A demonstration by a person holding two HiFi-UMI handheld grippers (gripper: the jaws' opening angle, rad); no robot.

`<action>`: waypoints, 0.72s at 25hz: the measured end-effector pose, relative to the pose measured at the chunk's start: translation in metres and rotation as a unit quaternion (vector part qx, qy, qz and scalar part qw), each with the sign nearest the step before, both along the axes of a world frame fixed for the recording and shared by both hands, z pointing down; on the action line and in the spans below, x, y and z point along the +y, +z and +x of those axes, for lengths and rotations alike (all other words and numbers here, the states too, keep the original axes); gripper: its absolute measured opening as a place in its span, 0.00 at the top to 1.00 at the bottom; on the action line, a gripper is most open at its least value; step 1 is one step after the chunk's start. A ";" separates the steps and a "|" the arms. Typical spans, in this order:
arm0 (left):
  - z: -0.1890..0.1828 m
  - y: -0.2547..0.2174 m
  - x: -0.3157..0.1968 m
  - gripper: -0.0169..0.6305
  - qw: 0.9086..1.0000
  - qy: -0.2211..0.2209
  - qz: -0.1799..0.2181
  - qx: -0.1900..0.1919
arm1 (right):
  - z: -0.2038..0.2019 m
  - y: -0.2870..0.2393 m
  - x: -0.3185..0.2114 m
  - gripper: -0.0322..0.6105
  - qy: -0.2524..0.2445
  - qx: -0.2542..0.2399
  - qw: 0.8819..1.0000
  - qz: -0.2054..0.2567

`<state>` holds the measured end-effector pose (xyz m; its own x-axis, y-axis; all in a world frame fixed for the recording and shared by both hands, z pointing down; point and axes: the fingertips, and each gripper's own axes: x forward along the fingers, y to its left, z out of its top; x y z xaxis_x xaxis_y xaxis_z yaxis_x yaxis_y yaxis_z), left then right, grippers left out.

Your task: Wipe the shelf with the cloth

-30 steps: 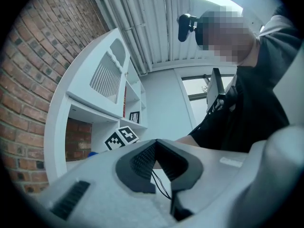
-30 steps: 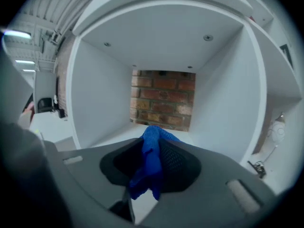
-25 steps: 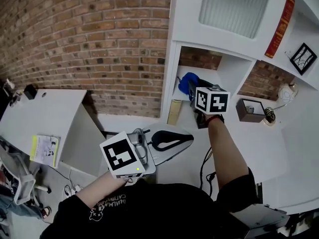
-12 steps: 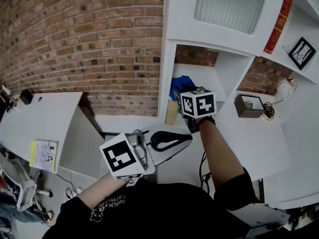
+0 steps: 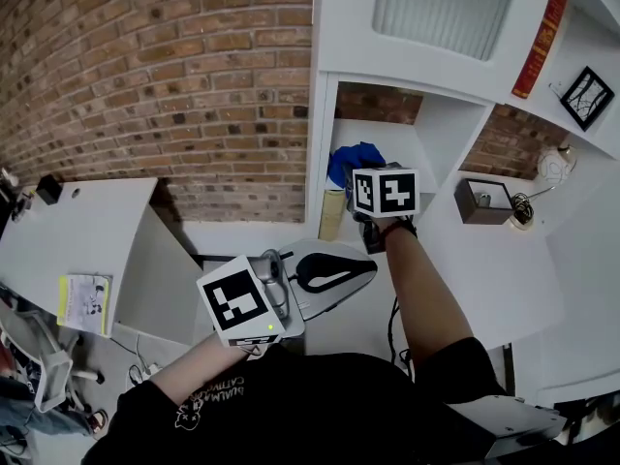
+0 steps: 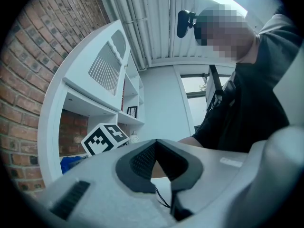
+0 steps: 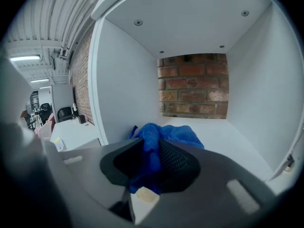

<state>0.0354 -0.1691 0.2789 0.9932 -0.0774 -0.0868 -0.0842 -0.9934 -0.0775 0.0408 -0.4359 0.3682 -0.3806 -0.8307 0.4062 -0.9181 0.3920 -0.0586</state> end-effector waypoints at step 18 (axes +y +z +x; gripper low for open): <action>0.007 -0.003 -0.001 0.97 1.000 0.000 0.001 -0.002 | 0.127 -0.001 -0.005 0.79 0.142 -0.032 0.989 0.010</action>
<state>0.0426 -0.1705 0.2756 0.9935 -0.0776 -0.0835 -0.0842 -0.9933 -0.0794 0.1675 -0.4406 0.3676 -0.1559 -0.9153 0.3713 -0.9859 0.1210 -0.1157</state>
